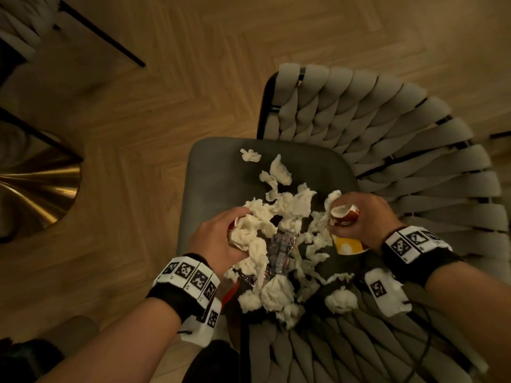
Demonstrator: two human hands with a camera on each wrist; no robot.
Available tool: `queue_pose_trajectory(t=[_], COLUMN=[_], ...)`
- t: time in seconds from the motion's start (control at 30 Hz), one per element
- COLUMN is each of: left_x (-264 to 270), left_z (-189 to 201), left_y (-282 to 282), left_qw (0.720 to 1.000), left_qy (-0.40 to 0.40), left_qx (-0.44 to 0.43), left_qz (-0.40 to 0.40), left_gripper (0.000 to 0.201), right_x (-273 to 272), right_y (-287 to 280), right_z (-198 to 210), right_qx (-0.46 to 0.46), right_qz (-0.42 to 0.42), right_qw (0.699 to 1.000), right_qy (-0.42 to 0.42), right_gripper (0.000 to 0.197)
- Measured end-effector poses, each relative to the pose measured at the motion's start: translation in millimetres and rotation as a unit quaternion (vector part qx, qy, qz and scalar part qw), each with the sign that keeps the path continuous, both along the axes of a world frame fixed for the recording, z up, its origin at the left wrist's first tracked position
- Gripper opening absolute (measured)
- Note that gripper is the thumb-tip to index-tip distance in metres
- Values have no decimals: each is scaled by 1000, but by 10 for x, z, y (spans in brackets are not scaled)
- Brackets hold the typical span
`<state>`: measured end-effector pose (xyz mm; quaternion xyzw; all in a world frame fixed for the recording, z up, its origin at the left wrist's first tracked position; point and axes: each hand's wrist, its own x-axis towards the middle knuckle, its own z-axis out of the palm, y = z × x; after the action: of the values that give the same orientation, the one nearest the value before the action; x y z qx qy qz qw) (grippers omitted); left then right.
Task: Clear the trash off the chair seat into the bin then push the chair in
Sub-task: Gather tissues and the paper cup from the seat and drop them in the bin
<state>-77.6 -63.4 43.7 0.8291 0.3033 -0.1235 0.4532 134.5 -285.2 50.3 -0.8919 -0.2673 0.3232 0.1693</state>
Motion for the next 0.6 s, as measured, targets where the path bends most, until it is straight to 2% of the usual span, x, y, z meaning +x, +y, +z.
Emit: queue_pose_trajectory(t=[0.2,0.37,0.5,0.53,0.6], left_x=[-262,-829,-1477,-1747,-1951], left_z=[575,1069,1387,1495,1545], left_y=[-17,117,310,381,427], left_qw=[991,976,964,961,959], left_qy=[-69,-120,-137,-141,-151], left_qx=[-89,-113,-72,-42,-20], left_qz=[69,146,215,234,239], left_gripper=[69,74,69,71,76], right_x=[-235,-481,-868,-1060,-1236], right_y=[-132,159,707,932,1144], right_z=[669,1041,1204,1217,1266], right_qx=[71,145,175,181,197], right_qz=[-31,-16,31,52,55], right_qw=[997,987,979,976,973], right_qy=[25,63,101,109,110], right_gripper=[41,37,36,36,37])
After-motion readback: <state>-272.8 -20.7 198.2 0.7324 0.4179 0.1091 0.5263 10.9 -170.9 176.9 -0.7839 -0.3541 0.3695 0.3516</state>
